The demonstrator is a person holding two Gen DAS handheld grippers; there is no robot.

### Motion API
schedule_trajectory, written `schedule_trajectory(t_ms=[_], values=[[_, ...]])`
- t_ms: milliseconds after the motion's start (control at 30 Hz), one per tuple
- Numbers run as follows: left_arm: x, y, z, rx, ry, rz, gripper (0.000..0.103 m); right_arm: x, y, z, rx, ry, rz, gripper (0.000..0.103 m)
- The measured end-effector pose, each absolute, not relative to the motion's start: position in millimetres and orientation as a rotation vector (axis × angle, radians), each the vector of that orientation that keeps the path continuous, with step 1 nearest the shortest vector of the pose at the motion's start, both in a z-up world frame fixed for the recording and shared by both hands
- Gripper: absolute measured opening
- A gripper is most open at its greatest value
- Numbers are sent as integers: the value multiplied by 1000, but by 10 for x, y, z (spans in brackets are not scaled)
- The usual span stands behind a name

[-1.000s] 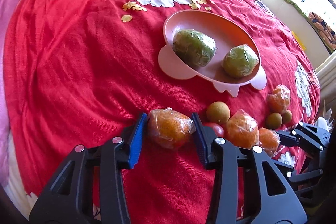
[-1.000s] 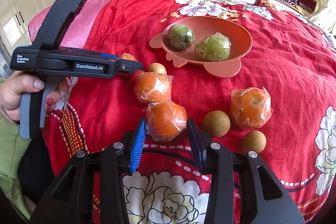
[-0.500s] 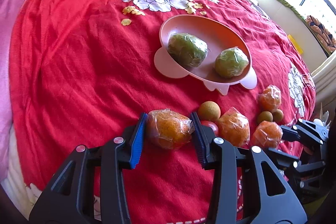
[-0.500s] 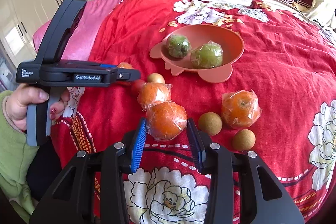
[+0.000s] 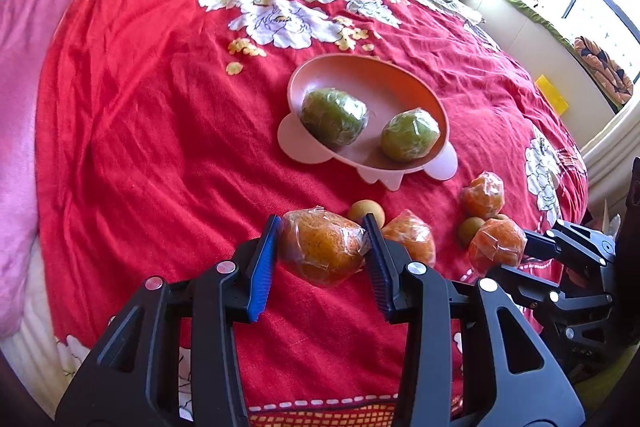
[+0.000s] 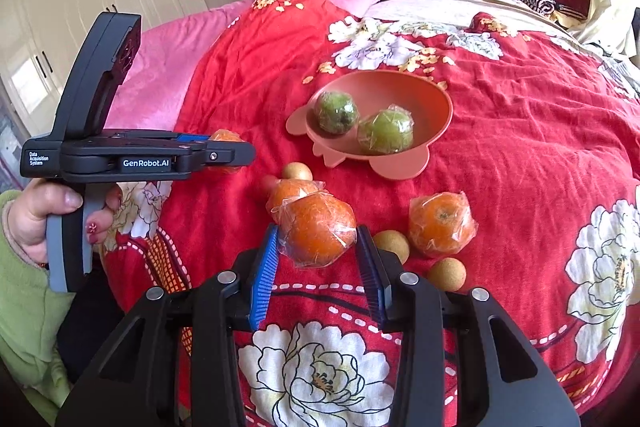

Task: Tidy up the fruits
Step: 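Lift both held tangerines and carry them toward the pink bowl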

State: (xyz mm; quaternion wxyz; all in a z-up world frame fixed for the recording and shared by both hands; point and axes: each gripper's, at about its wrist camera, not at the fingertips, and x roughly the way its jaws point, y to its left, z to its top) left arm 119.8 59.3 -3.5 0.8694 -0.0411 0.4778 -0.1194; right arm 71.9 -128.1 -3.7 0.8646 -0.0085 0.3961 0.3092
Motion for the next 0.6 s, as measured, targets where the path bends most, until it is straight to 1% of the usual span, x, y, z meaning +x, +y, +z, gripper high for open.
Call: schedule_trajectory(t_ms=[600], values=[[1248, 339, 222, -51, 963, -258, 33, 822, -1481, 194, 14, 780, 627, 37]])
